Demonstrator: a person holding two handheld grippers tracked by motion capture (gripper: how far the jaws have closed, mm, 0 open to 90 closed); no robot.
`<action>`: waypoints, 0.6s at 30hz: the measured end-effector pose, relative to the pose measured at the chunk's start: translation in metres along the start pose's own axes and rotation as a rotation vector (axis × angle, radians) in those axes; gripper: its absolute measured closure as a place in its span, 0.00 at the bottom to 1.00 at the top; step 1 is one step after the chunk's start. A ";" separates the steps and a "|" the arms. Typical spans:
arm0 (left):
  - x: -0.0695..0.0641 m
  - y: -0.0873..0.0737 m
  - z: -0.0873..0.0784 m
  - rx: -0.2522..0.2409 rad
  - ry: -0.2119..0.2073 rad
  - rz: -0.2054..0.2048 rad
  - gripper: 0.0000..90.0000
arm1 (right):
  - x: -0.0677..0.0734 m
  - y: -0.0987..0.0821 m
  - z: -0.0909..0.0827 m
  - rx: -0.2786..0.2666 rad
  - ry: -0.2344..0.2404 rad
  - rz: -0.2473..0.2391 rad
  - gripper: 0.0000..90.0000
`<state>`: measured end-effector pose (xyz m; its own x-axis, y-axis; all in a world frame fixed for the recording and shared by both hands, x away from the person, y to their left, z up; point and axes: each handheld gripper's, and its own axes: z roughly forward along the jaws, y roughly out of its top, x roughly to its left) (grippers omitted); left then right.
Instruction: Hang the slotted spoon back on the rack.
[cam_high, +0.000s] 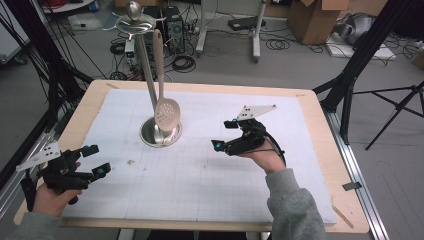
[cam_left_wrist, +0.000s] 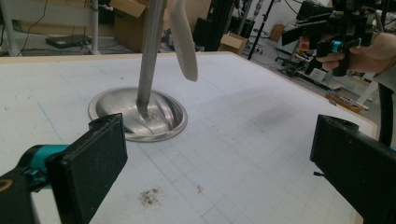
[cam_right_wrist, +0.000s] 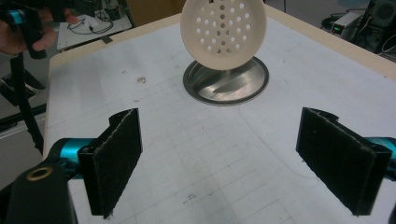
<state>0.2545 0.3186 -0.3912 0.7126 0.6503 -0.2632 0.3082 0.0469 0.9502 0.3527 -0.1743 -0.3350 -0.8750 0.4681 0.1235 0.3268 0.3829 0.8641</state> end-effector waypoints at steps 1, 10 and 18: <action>0.000 0.000 0.001 -0.001 -0.002 -0.001 0.05 | 0.001 -0.001 -0.001 0.000 0.005 0.001 0.13; 0.002 0.001 0.017 0.006 -0.022 0.001 0.05 | 0.003 -0.020 -0.021 -0.065 -0.002 0.017 0.13; 0.002 -0.001 0.026 0.028 -0.026 0.007 0.05 | -0.004 -0.048 -0.039 -0.090 -0.059 0.061 0.13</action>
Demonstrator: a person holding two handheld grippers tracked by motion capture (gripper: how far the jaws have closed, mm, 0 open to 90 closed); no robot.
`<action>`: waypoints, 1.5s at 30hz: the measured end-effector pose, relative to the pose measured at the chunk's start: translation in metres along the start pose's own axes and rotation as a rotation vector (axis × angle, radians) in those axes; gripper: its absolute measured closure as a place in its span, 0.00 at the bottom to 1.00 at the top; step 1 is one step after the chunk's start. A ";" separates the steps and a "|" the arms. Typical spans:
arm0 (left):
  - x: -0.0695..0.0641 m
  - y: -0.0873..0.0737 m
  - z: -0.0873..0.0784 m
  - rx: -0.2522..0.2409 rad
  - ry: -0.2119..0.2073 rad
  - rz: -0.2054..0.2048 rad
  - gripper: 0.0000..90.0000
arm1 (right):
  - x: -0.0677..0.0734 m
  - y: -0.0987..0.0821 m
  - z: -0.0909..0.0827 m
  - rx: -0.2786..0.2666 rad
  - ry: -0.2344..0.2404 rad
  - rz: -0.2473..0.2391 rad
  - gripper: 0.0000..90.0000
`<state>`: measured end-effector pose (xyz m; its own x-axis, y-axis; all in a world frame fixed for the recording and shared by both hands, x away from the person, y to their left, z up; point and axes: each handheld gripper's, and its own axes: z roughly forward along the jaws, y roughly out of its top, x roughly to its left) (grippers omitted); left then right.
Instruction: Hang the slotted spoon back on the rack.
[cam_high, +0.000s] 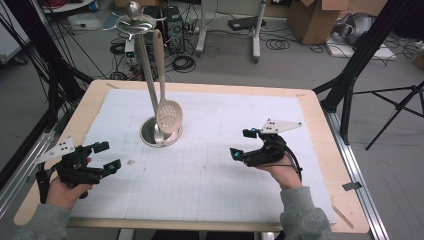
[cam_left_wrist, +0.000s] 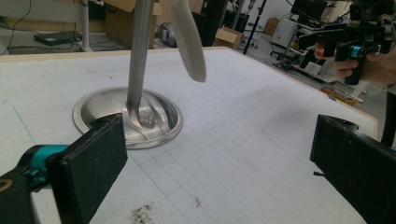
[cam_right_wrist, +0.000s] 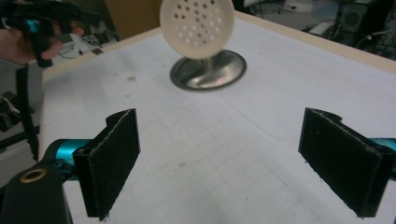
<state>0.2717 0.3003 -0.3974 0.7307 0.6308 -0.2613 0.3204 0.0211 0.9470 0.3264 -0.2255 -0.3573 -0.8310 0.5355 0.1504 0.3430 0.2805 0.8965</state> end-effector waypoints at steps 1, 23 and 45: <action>0.000 0.000 0.001 -0.001 0.000 0.000 0.05 | -0.001 -0.002 -0.001 0.001 -0.019 -0.008 0.13; 0.014 -0.016 -0.001 0.020 0.047 -0.018 0.05 | -0.016 -0.062 -0.041 -0.071 -0.235 0.129 0.13; 0.024 -0.029 -0.009 0.051 0.169 -0.003 0.05 | -0.025 -0.096 -0.082 -0.092 -0.449 0.198 0.13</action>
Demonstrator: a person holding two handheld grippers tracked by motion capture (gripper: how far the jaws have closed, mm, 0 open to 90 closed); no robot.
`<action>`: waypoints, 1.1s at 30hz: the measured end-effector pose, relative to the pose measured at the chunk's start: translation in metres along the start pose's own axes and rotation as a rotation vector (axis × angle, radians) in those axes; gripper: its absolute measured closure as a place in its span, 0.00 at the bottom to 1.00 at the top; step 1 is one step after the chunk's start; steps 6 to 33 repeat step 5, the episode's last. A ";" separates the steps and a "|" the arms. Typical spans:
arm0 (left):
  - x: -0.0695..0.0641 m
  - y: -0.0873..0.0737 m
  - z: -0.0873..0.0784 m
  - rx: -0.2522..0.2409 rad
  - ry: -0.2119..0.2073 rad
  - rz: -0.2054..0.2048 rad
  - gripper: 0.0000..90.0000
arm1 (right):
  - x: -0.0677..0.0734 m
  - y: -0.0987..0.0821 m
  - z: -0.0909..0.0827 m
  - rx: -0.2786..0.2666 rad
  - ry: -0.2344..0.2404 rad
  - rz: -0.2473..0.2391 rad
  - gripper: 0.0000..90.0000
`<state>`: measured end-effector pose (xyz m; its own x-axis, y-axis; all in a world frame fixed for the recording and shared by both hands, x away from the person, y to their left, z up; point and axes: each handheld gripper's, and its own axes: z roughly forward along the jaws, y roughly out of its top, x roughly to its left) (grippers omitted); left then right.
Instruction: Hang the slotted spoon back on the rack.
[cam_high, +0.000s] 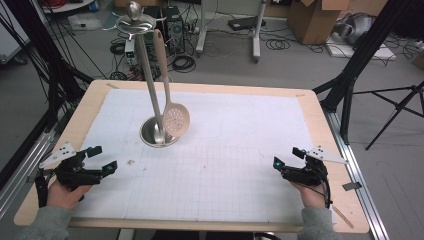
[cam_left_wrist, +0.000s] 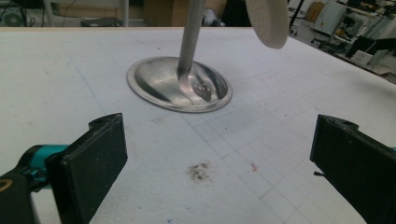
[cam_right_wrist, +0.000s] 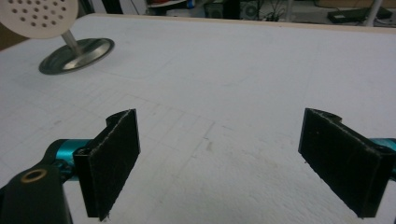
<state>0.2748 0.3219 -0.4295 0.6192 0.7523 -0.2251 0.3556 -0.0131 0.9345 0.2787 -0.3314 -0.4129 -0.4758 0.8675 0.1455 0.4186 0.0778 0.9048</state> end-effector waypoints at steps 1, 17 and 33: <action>0.002 0.000 -0.001 0.002 0.010 0.000 0.05 | -0.001 -0.001 -0.001 0.005 -0.011 0.001 0.13; 0.006 -0.002 -0.004 -0.001 0.029 -0.018 0.05 | -0.007 -0.005 -0.004 0.015 -0.034 0.008 0.13; 0.006 -0.002 -0.004 -0.001 0.029 -0.018 0.05 | -0.007 -0.005 -0.004 0.015 -0.034 0.008 0.13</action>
